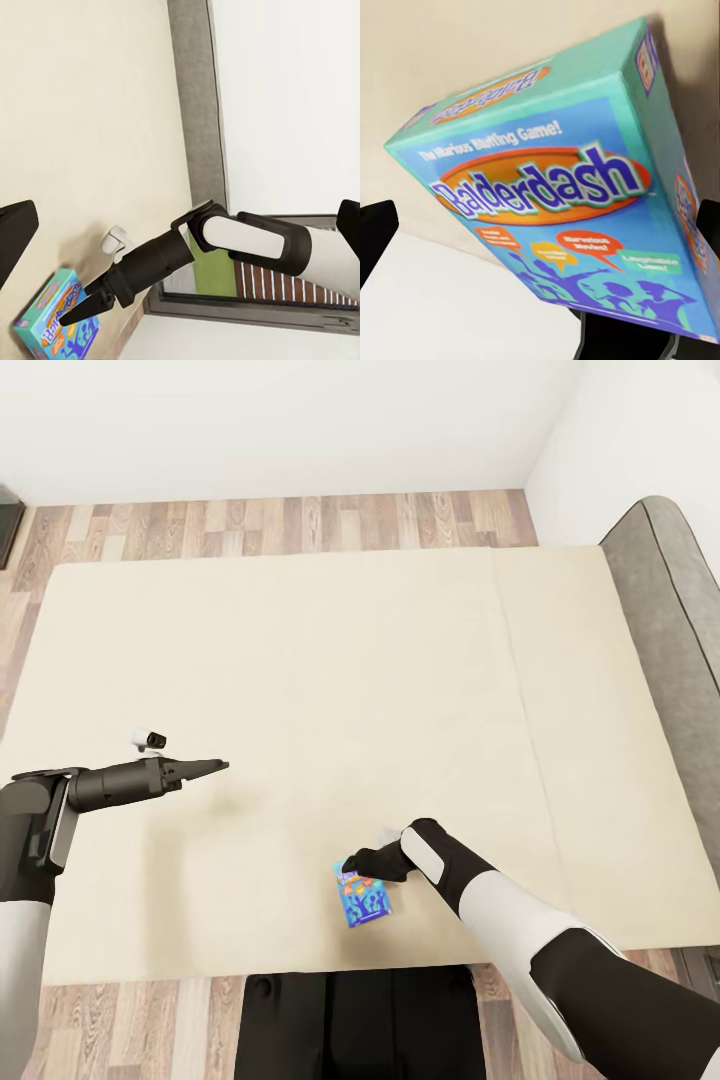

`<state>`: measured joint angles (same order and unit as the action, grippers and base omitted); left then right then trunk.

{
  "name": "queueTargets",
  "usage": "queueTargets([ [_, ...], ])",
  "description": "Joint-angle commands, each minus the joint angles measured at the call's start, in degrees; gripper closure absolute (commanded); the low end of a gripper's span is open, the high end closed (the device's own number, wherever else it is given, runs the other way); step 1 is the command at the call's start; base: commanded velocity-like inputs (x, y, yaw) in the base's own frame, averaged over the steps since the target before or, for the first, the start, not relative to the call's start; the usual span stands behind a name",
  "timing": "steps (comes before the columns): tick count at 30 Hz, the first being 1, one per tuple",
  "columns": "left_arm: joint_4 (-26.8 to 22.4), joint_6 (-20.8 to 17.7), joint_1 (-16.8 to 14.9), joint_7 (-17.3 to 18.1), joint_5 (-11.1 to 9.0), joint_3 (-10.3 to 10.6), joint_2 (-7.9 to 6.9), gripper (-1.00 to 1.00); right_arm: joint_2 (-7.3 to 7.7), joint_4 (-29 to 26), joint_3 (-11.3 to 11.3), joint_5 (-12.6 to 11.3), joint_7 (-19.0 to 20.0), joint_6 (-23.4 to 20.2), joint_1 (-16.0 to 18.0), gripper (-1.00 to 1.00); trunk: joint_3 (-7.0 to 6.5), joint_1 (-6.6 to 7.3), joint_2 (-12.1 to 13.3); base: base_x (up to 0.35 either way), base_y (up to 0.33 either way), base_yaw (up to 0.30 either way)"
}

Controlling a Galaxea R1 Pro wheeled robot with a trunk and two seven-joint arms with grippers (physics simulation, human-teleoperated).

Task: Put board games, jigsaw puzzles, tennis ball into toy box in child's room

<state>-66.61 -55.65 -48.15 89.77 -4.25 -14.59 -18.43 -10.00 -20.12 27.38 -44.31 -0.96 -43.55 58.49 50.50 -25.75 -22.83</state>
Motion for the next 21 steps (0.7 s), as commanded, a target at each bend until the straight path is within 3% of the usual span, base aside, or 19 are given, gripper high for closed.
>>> queueTargets([
  [1,-0.01,-0.61,-0.01,0.23,0.04,0.00,-0.03,-1.00,0.00,-0.01,0.21,-0.16,-0.10,-0.14,0.04,-1.00,0.06,-0.03,-0.09,0.000,0.024,0.000],
  [21,-0.01,-0.82,-0.01,0.23,0.04,0.00,-0.01,-1.00,0.00,-0.01,0.21,-0.16,-0.10,-0.14,0.04,-1.00,0.06,-0.03,-0.09,-0.028,0.062,0.000],
])
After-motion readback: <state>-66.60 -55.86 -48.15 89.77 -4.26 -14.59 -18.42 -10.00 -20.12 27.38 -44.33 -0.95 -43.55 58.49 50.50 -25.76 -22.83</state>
